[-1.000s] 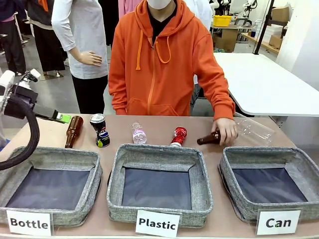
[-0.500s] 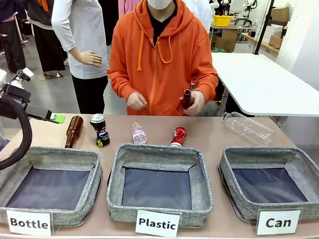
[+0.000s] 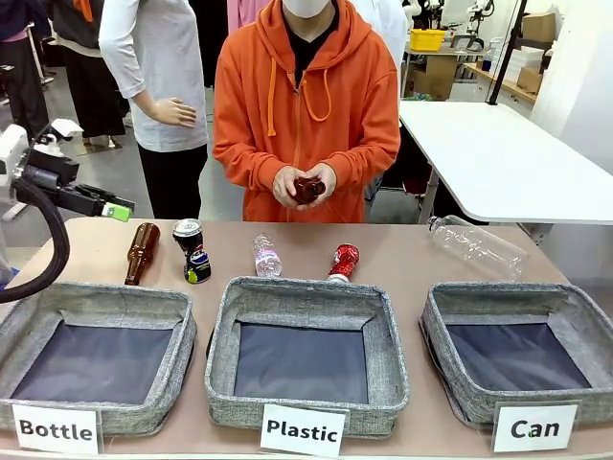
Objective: Sort the can waste into the basket.
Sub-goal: Pick up the can waste from the table and place it in the right Fabric basket.
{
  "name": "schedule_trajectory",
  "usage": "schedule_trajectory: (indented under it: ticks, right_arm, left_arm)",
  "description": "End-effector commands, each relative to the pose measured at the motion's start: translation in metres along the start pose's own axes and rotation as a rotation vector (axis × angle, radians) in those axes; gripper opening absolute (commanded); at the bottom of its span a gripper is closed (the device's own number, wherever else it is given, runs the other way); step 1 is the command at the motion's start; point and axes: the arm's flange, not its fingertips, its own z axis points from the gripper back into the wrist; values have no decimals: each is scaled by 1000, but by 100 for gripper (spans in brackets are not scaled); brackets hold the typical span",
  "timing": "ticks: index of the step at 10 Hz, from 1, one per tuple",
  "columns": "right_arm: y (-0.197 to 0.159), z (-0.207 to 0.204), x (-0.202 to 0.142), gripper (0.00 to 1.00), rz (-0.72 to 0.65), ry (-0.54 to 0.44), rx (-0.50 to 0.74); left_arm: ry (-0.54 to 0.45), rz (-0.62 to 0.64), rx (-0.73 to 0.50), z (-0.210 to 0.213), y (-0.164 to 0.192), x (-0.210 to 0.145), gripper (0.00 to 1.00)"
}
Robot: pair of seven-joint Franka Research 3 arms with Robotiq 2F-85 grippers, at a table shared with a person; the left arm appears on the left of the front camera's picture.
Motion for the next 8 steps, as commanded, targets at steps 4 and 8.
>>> schedule_trajectory:
  ticks: [4,8]
  right_arm:
    - [1,1,3,100,25,-13,16]
    - [1,1,3,100,25,-13,16]
  left_arm:
    - [12,-340,-19,-15,40,-39,100]
    - [-42,-197,51,125,18,-45,100]
